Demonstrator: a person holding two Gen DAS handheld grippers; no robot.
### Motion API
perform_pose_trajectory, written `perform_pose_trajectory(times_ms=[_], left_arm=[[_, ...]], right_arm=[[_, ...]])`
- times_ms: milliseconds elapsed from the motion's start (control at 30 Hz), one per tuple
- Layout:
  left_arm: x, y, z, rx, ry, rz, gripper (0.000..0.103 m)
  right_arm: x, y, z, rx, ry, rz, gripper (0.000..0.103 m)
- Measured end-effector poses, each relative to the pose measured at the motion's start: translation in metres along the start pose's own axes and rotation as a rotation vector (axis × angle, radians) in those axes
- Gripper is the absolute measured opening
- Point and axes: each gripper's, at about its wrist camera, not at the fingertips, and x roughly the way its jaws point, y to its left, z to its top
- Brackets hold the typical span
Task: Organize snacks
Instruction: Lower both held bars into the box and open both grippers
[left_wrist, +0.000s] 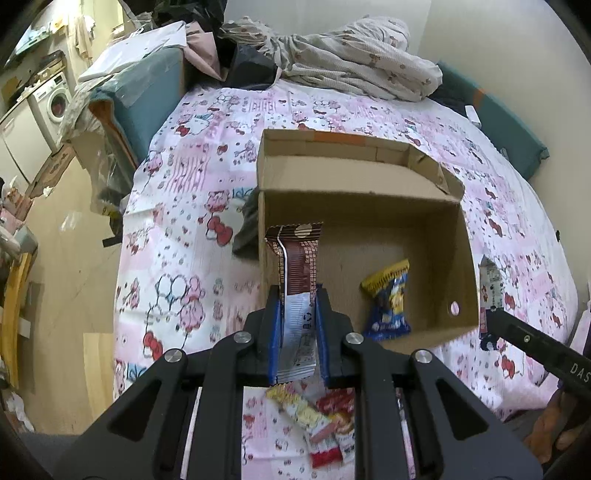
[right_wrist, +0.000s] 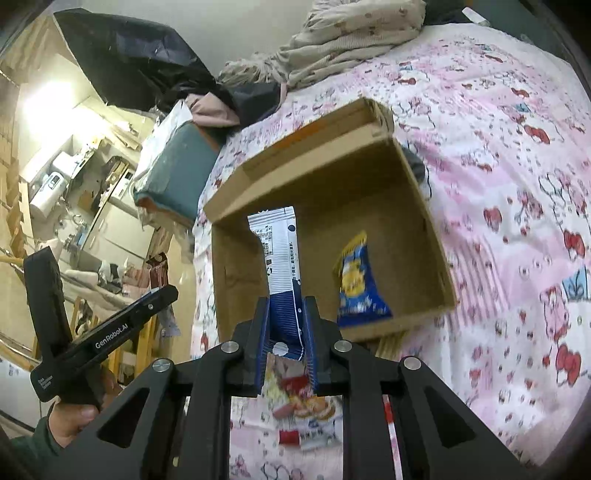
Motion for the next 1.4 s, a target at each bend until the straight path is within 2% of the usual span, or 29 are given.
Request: perform_pose_trajectory(times_ms=[167,300,367,667,800,933,1300,1400], left_arm=[[0.018,-0.013,0.017,0.026,-0.02,0.007,0.014],[0.036,-0.011,0.023,-0.008,-0.056,-0.036,0.014],[0.051,-0.01,0.021,-0.013,-0.046,-0.052,0.014],[0.092,-0.014,0.004,0.022,0.015,-0.04,0.014],[0.096,-0.017,0.002,0.025,0.02,-0.046,0.014],[0.098,-0.025,0.0,0.068,0.015,-0.04,0.014],[0.106,-0.024,-0.003,0.067,0.04,-0.013,0.014],[0.108,-0.026,-0.004,0.076,0.053,-0.02,0.018]], right_arm=[[0.016,-0.009,0.022,0.002,-0.026,-0.018,0.018],[0.035,-0.025,0.028,0.018,-0.024,-0.032,0.018],[0.045,-0.031,0.025,0.01,-0.018,-0.058,0.018],[0.076,-0.049,0.013,0.023,0.066,-0.122,0.018],[0.084,-0.049,0.01,0.016,0.089,-0.138,0.018],[0.088,-0.05,0.01,0.022,0.099,-0.14,0.018],[0.097,-0.05,0.008,0.016,0.131,-0.149,0.019],[0.096,-0.051,0.01,0.023,0.126,-0.139,0.022]])
